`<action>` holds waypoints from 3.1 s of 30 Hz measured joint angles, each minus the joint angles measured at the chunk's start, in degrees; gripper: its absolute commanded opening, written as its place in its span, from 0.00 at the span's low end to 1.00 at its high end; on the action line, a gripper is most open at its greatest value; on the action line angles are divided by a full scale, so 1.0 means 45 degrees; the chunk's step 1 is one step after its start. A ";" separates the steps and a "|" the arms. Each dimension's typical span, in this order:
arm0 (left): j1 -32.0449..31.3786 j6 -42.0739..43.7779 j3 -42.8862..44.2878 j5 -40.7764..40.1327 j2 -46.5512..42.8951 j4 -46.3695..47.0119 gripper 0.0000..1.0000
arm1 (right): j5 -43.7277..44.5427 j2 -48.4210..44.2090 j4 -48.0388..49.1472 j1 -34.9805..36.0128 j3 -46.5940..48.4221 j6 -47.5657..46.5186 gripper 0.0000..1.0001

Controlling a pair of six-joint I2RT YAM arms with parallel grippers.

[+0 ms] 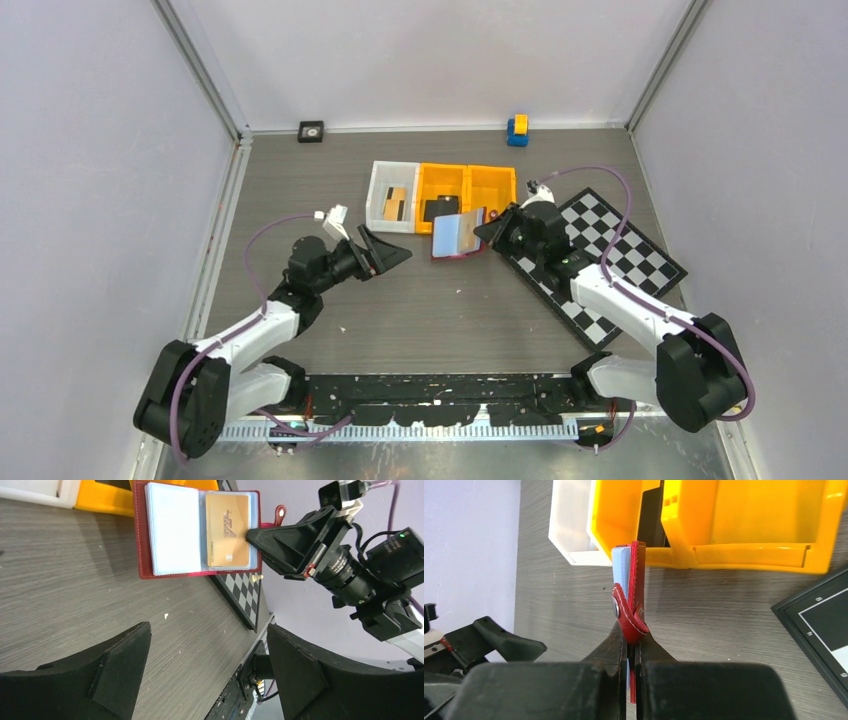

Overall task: Take the credit cards out of the card holder
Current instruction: Remove the credit card from the card holder.

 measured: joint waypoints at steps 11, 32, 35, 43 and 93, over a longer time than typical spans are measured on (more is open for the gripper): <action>-0.1039 0.0316 0.1661 -0.0801 0.0942 0.0102 0.79 | -0.0908 0.0189 0.0899 0.0000 -0.0121 0.0068 0.01; -0.1171 -0.0039 0.1277 -0.0029 0.2569 0.1671 0.72 | -0.2006 0.0335 0.2749 0.0000 -0.0889 0.0345 0.00; -0.1171 0.0063 0.1277 -0.0083 0.2336 0.1477 0.72 | -0.2016 0.0335 0.2798 0.0000 -0.0918 0.0340 0.00; -0.1205 0.0661 0.1277 -0.0330 0.2244 0.1195 0.96 | -0.2006 0.0330 0.2837 0.0000 -0.1039 0.0189 0.01; -0.4600 0.8272 0.5848 -0.1525 1.0632 0.1977 1.00 | -0.0058 -0.0141 0.2691 -0.0243 -0.1695 0.0170 0.01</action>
